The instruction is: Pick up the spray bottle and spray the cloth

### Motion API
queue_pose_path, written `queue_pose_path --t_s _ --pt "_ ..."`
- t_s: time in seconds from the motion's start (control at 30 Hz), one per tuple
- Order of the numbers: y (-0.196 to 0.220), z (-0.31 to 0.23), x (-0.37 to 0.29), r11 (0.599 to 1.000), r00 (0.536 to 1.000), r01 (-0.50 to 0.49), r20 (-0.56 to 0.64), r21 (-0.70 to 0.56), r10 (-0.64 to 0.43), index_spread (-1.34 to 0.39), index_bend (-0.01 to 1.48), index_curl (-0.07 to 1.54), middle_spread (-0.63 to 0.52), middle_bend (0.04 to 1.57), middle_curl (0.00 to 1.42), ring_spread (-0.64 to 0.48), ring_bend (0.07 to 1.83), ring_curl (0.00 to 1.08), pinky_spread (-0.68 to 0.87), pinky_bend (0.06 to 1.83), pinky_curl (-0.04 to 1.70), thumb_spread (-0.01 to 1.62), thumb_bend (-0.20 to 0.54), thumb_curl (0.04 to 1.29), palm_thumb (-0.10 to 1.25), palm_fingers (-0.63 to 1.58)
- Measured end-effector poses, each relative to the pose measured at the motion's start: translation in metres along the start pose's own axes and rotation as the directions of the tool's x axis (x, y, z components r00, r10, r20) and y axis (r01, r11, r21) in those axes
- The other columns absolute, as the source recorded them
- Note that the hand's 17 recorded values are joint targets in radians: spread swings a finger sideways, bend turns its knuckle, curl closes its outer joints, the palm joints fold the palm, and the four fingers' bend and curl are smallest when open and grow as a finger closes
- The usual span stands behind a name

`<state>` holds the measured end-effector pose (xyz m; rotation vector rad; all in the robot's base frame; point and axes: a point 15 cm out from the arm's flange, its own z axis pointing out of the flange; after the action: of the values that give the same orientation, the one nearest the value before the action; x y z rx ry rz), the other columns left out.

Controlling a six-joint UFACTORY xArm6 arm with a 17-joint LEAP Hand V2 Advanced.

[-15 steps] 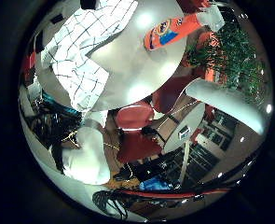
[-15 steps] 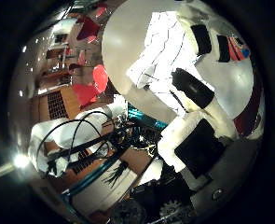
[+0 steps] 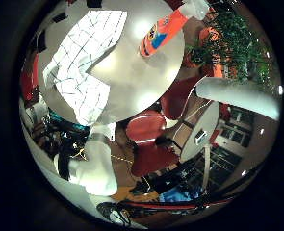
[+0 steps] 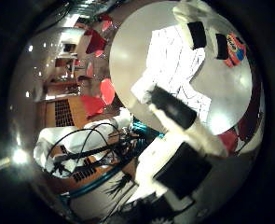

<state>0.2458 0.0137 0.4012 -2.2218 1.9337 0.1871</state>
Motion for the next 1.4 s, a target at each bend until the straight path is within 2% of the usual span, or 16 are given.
queue_pose_path --t_s 0.13,0.3,0.43,0.6,0.7,0.97,1.13,1.4 --pt "-0.013 -0.022 0.011 0.987 0.995 -0.052 0.096 0.152 0.038 -0.36 0.33 0.59 -0.13 0.67 0.6 -0.12 0.82 0.48 0.15 0.32 0.87 1.33 -0.019 0.24 0.47 0.43" --pt "-0.023 -0.049 0.029 0.94 0.978 -0.111 0.201 0.322 0.046 -0.32 0.23 0.55 -0.09 0.62 0.58 -0.08 0.78 0.47 0.2 0.37 0.87 1.2 -0.03 0.22 0.33 0.36" --pt "-0.026 -0.054 0.053 0.885 0.955 -0.191 0.29 0.426 0.066 -0.29 0.19 0.51 -0.06 0.57 0.55 -0.03 0.74 0.44 0.26 0.36 0.83 1.14 -0.019 0.24 0.34 0.31" --pt "-0.024 -0.047 0.08 0.815 0.918 -0.296 0.383 0.498 0.1 -0.24 0.17 0.46 -0.01 0.51 0.52 0.03 0.69 0.42 0.34 0.37 0.78 1.12 -0.018 0.26 0.39 0.24" --pt "-0.018 -0.045 0.101 0.76 0.898 -0.361 0.422 0.541 0.127 -0.22 0.17 0.43 0.02 0.48 0.5 0.07 0.65 0.4 0.39 0.37 0.73 1.11 -0.018 0.27 0.43 0.22" --pt "-0.005 -0.038 0.149 0.557 0.843 -0.497 0.522 0.665 0.129 -0.17 0.16 0.37 0.07 0.42 0.45 0.12 0.6 0.37 0.42 0.37 0.63 1.11 -0.016 0.29 0.5 0.2" --pt "0.01 -0.005 0.175 0.439 0.788 -0.593 0.599 0.675 0.143 -0.15 0.16 0.35 0.09 0.39 0.44 0.13 0.61 0.36 0.42 0.38 0.58 1.11 -0.02 0.29 0.54 0.2" --pt "0.015 0.024 0.191 0.34 0.746 -0.65 0.656 0.68 0.114 -0.14 0.16 0.31 0.11 0.38 0.43 0.13 0.62 0.35 0.42 0.42 0.51 1.11 -0.021 0.3 0.55 0.19"
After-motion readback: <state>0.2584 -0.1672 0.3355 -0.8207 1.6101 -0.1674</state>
